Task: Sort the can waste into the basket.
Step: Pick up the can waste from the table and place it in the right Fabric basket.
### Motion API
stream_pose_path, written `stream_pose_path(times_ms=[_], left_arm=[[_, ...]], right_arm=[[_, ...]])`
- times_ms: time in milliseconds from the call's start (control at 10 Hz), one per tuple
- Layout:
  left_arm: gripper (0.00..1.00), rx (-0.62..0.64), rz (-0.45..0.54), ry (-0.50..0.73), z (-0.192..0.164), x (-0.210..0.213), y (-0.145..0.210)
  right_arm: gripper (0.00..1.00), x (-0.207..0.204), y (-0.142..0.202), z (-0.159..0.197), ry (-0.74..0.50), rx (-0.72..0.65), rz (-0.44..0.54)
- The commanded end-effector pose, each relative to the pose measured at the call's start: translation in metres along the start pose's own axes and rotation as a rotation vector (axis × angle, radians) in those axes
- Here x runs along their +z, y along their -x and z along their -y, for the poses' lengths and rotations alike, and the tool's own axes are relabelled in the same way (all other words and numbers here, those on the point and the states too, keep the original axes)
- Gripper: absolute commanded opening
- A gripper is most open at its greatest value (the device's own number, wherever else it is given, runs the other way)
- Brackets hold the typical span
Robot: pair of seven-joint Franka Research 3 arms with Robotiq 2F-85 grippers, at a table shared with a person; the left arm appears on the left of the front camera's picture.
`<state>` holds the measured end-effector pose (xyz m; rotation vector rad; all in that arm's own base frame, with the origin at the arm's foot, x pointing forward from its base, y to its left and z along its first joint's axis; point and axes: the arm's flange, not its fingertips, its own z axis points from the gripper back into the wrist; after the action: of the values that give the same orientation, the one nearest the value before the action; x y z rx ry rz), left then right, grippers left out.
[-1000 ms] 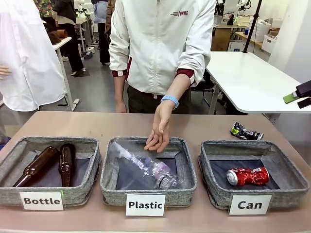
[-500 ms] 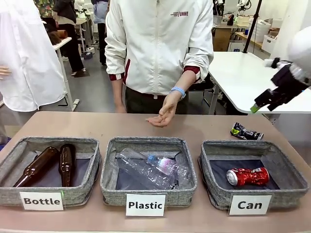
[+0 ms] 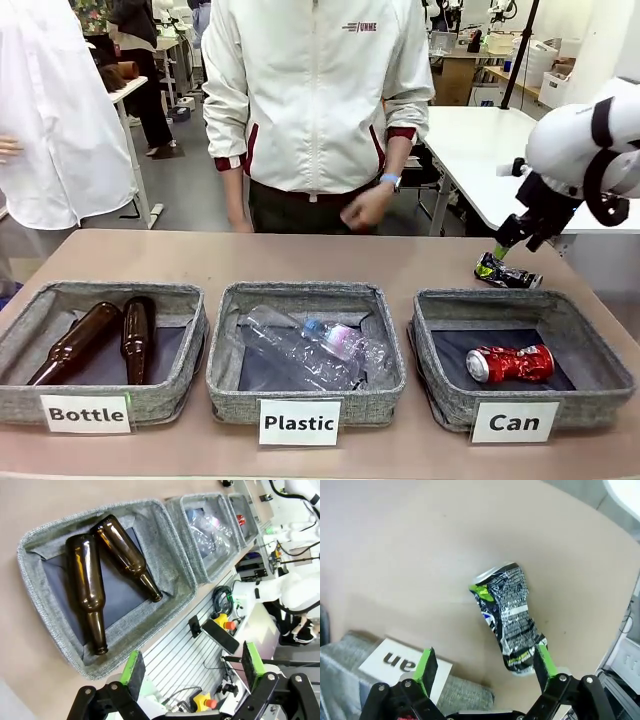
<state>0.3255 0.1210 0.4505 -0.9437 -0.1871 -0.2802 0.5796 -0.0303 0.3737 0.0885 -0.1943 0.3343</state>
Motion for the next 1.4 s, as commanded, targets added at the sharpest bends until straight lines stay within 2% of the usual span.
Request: stream_pose_path(times_ms=[0, 400, 1000, 1100, 1200, 1300], left_arm=[[1.00, -0.017, -0.002, -0.010, -0.002, 0.001, 0.003], [1.00, -0.017, -0.002, -0.010, -0.002, 0.001, 0.003], [1.00, -0.017, -0.002, -0.010, -0.002, 0.001, 0.003], [1.00, -0.017, -0.002, -0.010, -0.002, 0.001, 0.003], [1.00, -0.017, -0.002, -0.010, -0.002, 0.001, 0.003], [1.00, -0.017, -0.002, -0.010, -0.002, 0.001, 0.003]], right_arm=[[1.00, -0.024, -0.013, -0.003, 0.053, -0.043, -0.004], [1.00, -0.073, -0.014, -0.014, 0.148, -0.023, -0.050], [1.00, -0.091, -0.019, -0.018, 0.199, -0.042, -0.037], [0.85, -0.093, -0.019, -0.020, 0.202, -0.029, -0.030], [0.40, -0.094, -0.019, -0.020, 0.190, -0.025, -0.039], [0.25, -0.094, -0.019, -0.020, 0.184, -0.031, -0.039]])
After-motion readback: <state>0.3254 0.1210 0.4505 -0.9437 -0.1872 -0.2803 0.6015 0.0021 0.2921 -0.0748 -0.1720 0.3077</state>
